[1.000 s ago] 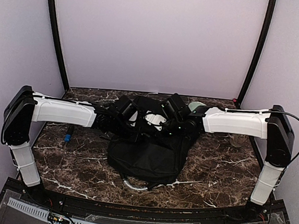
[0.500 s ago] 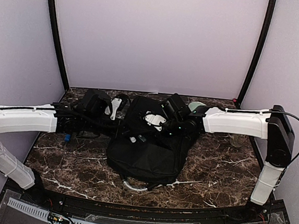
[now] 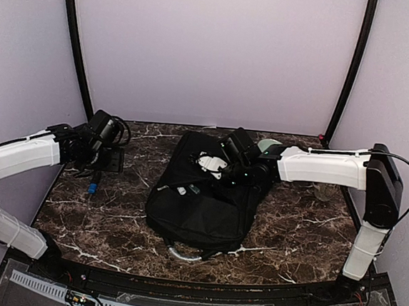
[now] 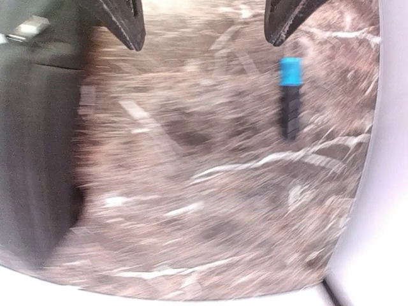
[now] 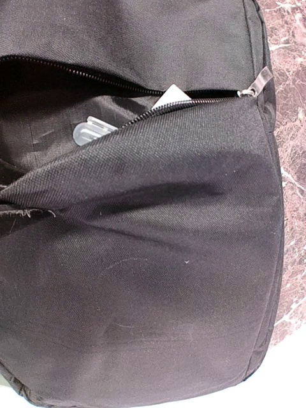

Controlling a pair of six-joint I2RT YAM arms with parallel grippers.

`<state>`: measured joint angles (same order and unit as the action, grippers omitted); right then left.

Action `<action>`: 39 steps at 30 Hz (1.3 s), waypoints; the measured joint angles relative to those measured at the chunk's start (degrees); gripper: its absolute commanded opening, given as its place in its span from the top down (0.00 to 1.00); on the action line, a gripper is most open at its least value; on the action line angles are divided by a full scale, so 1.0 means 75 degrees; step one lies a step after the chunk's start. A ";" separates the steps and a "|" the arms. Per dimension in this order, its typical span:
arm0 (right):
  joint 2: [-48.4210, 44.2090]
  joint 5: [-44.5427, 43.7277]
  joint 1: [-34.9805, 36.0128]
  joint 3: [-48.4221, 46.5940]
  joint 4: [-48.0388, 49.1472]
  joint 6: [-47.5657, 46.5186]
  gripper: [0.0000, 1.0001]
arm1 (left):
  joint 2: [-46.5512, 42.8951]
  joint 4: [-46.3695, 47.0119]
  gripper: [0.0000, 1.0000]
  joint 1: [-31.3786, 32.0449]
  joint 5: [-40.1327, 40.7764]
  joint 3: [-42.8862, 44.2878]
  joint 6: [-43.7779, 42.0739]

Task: Pack the student bag
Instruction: Pick up the pen at the center of the board.

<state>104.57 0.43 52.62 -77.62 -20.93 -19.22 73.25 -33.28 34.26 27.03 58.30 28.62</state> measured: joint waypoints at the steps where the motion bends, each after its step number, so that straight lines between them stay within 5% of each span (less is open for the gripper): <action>1: -0.0003 0.0000 0.0000 0.0000 0.0000 0.0000 0.99 | -0.0009 -0.0017 0.33 -0.0221 0.0000 -0.0140 0.0035; 19: -0.0003 0.0012 0.0000 0.0000 -0.0003 0.0000 0.99 | 0.1483 0.0105 0.32 -0.4197 -0.2419 -0.0682 -0.0513; 30: 0.0000 0.0035 0.0000 0.0000 -0.0015 0.0000 0.99 | 0.3824 -0.0044 0.44 -0.4468 -0.2868 0.1116 -0.1434; 39: 0.0000 0.0035 0.0000 0.0000 -0.0015 -0.0003 0.99 | 0.4048 -0.0385 0.59 -0.4497 -0.2655 0.1093 -0.1792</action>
<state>104.57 0.69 52.62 -77.62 -21.04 -19.25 103.61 -36.16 0.54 7.11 66.50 15.18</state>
